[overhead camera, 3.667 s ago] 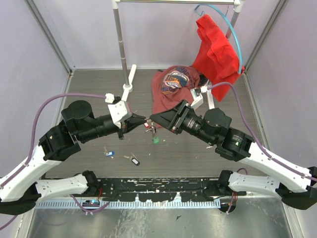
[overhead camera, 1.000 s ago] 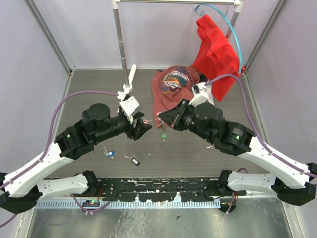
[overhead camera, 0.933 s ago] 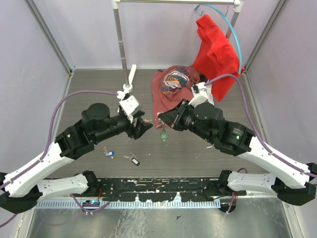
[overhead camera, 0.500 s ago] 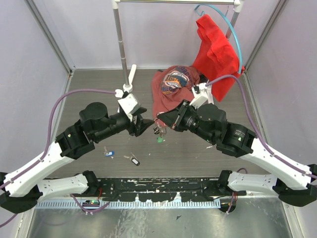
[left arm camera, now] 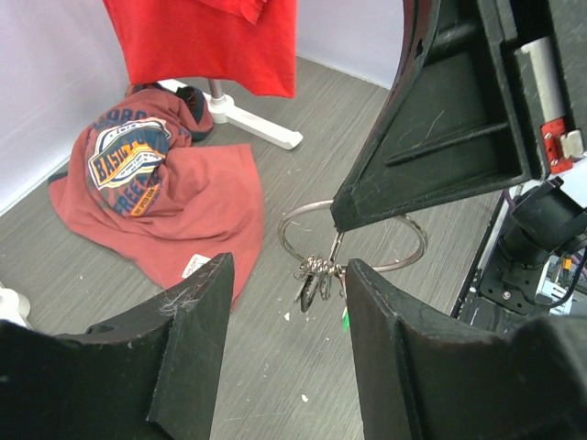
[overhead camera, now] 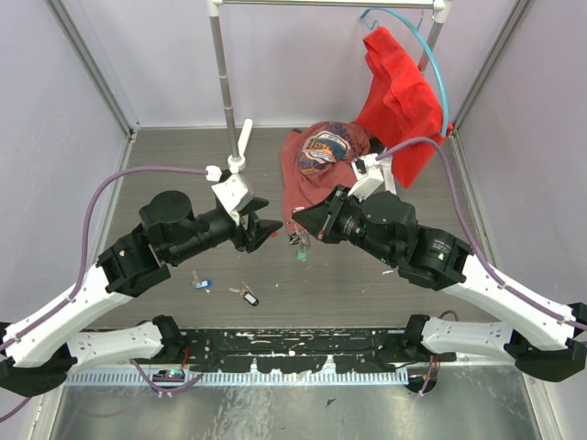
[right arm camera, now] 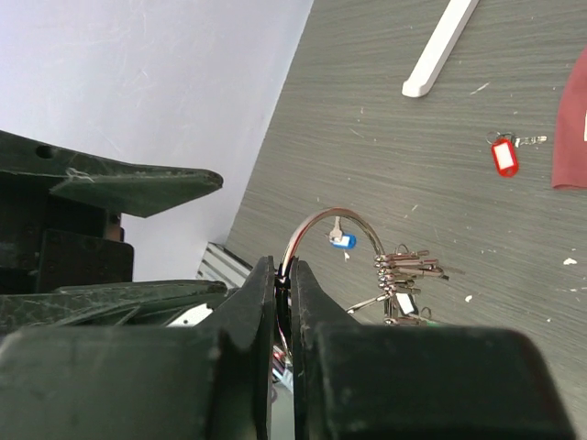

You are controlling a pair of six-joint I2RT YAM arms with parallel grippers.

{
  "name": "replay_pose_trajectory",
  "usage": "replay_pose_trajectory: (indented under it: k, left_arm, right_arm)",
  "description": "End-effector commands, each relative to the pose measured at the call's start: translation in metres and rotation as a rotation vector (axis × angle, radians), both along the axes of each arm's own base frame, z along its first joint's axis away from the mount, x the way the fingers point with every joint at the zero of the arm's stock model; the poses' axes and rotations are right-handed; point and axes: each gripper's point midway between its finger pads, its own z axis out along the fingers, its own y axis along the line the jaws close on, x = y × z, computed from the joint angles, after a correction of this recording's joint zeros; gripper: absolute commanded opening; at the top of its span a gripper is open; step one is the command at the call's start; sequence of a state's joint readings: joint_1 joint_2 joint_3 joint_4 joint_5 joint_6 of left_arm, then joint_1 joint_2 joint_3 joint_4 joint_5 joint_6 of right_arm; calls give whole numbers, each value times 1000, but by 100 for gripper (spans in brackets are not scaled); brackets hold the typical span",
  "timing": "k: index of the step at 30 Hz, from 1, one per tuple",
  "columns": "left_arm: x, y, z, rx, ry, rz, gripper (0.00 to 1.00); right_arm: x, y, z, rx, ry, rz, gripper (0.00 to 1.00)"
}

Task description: Put the keys on the keyring

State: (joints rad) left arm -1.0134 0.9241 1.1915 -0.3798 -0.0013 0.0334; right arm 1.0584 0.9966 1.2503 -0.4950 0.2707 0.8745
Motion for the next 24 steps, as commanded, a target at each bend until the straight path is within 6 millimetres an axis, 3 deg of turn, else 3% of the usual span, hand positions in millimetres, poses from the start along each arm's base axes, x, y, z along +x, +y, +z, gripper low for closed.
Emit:
replay_pose_trajectory:
  k: [1,6,15,24]
  left_arm:
    - [-3,7,16,-32,-29,6,58]
    - [-2,7,15,-32,-36,7,58]
    - [-6,4,15,-37,-38,-19,56]
    - [-6,-3,19,-49,-44,-39,52]
  right_arm:
    - [-2,7,20,3,-52,70,0]
    - [2,11,18,48,3,153,0]
    - [-8,2,50,187,-67,175,0]
    - [-22,7,63,259,-98,254,0]
